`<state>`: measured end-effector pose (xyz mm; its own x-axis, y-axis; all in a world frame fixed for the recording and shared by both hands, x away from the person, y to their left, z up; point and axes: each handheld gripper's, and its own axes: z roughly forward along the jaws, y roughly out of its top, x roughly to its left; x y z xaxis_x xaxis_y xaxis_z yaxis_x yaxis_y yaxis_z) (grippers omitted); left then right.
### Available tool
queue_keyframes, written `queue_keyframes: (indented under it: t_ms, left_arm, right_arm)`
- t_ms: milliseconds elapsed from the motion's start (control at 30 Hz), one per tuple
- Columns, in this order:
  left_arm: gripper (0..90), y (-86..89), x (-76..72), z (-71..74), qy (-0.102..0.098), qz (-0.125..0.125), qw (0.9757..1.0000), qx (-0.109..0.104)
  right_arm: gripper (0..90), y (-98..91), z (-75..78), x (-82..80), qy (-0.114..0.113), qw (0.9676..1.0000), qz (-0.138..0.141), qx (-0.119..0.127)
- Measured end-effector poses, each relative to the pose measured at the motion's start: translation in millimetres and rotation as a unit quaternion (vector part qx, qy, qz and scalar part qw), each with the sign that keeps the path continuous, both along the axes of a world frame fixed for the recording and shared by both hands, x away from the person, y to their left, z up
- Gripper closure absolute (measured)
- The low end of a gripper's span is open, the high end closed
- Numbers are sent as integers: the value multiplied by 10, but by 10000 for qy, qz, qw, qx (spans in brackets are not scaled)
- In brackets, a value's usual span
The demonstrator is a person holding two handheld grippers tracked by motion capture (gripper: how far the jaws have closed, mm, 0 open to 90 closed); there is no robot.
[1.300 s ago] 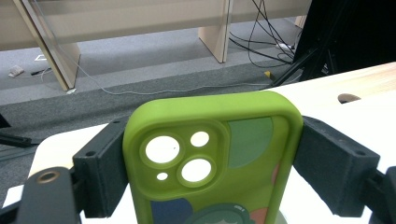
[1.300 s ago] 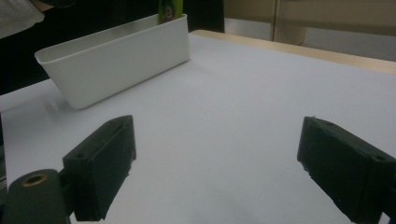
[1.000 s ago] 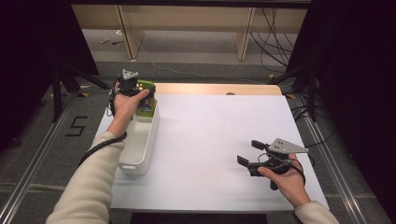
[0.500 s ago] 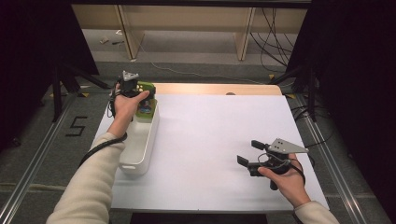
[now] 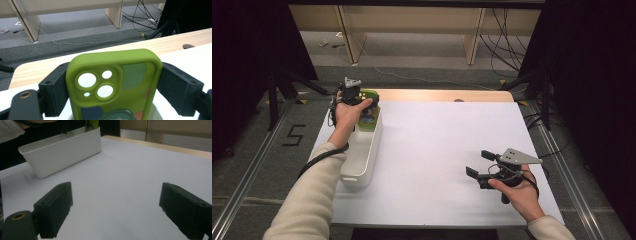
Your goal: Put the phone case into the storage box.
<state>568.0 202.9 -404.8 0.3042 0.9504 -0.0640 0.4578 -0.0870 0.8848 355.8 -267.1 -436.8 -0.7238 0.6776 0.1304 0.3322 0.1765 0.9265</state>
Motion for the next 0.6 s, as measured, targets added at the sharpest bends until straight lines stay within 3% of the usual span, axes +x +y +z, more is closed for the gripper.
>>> queue_keyframes:
  t_ms: [600]
  left_arm:
    - [162, 7, 18, -56, 79, 41, 10000, -13]
  right_arm:
    - [126, 2, 0, -1, 5, 10000, 13, -5]
